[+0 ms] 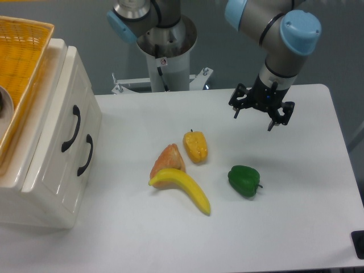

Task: Slide open the top white drawer
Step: 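Move the gripper over the fruit toward the upper drawer handle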

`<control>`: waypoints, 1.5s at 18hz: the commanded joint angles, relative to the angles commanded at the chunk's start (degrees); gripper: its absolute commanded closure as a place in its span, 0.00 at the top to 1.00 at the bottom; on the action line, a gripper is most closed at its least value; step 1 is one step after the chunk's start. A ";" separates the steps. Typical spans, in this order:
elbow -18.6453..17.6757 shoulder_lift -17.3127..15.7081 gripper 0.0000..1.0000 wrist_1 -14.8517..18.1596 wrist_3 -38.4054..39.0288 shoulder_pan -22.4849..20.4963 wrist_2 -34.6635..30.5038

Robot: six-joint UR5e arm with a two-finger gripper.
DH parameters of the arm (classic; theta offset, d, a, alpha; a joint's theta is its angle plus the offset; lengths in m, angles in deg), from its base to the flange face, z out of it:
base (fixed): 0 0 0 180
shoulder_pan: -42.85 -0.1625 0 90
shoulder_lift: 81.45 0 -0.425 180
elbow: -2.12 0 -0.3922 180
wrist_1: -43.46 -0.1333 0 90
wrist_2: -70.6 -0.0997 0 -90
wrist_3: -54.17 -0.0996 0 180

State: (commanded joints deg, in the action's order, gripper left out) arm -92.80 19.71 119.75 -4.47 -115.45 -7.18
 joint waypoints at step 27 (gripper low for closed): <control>-0.09 0.53 1.00 2.37 32.00 22.50 -0.27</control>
State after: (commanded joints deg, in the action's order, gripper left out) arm -92.89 20.24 122.13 27.53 -92.95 -7.45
